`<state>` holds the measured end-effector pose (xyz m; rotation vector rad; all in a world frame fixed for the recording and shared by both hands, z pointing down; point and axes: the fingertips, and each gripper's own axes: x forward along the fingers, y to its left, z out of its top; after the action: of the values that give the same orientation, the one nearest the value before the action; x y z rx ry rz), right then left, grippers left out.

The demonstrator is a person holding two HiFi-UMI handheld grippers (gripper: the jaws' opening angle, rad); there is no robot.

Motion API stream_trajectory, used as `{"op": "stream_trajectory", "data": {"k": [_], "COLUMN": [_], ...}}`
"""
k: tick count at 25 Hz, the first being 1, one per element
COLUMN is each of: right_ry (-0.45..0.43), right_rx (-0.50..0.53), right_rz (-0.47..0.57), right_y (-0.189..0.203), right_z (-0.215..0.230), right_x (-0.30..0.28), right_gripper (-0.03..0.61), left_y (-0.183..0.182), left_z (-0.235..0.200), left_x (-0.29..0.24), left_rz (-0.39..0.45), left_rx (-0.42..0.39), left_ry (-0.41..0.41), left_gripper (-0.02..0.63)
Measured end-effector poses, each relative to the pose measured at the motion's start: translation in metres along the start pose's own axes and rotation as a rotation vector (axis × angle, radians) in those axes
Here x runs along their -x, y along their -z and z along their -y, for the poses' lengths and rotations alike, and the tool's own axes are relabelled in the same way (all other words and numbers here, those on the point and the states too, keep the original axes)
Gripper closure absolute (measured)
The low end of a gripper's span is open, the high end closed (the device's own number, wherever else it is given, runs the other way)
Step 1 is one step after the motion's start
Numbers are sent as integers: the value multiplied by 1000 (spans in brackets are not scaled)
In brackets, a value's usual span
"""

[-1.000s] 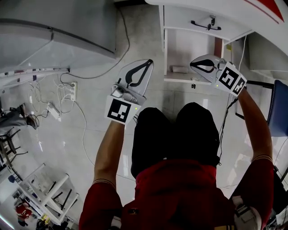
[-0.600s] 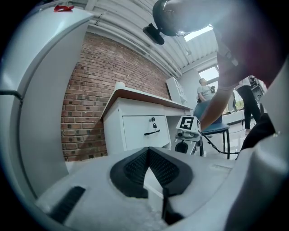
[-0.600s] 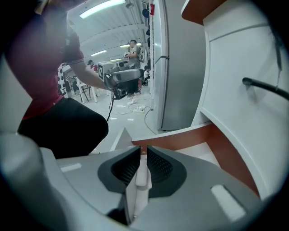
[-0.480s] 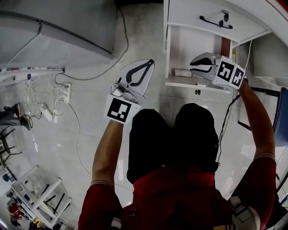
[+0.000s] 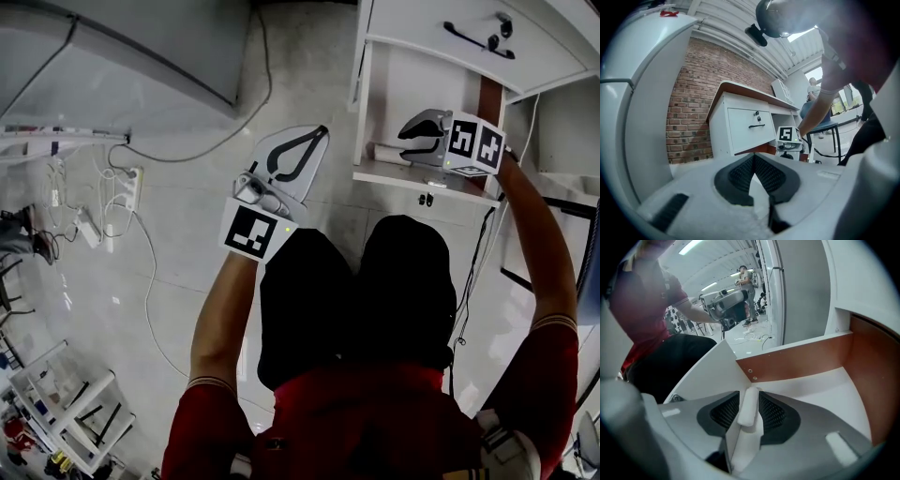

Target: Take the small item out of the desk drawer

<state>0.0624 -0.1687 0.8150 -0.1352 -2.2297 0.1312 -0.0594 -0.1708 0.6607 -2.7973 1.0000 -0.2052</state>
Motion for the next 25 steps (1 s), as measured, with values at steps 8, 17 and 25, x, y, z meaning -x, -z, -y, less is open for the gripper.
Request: {"op": "stream_trajectory", "data": {"k": [8, 17, 25], "right_ry": [-103, -131, -125], "right_rx": [-12, -11, -28], "right_rz": [-87, -162, -195], "right_y": [22, 36, 40], "right_z": [-1, -1, -1], "right_x": [-29, -49, -53], "right_gripper": [420, 403, 425], "left_y": [23, 38, 44], "left_z": [-1, -1, -1], "left_x": [5, 6, 5], "left_rz": [8, 22, 20], "left_rx": [-13, -27, -30], "left_ry": [-19, -25, -5], "left_gripper": [611, 611, 611]}}
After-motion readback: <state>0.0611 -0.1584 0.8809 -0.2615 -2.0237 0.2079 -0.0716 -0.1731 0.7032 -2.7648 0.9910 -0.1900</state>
